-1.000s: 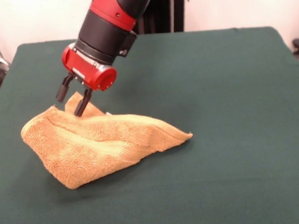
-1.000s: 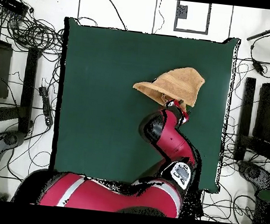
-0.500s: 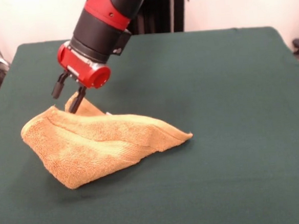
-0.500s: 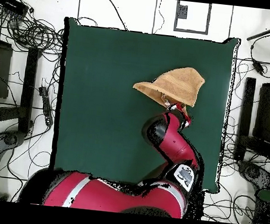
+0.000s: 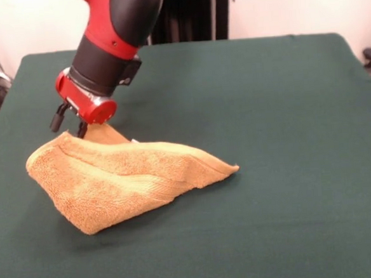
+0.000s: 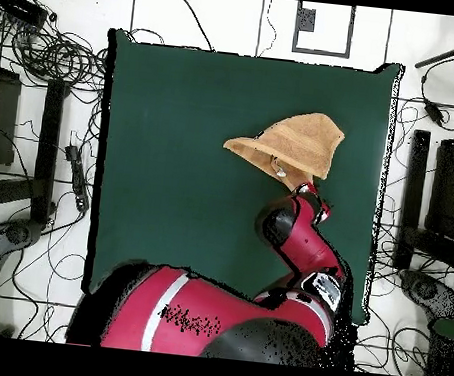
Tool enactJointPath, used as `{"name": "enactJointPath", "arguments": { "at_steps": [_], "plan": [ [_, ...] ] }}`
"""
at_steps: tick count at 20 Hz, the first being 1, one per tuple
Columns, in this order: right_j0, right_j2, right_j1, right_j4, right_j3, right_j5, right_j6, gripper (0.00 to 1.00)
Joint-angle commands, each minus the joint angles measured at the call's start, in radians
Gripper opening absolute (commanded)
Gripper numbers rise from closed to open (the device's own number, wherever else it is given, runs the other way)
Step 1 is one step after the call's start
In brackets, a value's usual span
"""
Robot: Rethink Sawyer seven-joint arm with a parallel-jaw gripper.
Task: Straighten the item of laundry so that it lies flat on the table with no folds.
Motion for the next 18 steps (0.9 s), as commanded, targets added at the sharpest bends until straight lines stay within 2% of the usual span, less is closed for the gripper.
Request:
{"name": "enactJointPath", "arguments": {
  "at_steps": [1, 8, 12, 18],
  "plan": [
    [0.027, 0.159, 0.03, -0.03, -0.023, -0.03, 0.199, 1.0],
    [0.084, 0.133, -0.025, 0.023, 0.039, 0.022, 0.218, 1.0],
    [0.082, 0.106, -0.063, 0.012, 0.064, 0.066, 0.197, 1.0],
    [0.086, 0.115, -0.054, 0.022, 0.05, 0.061, 0.195, 1.0]
  ]
}}
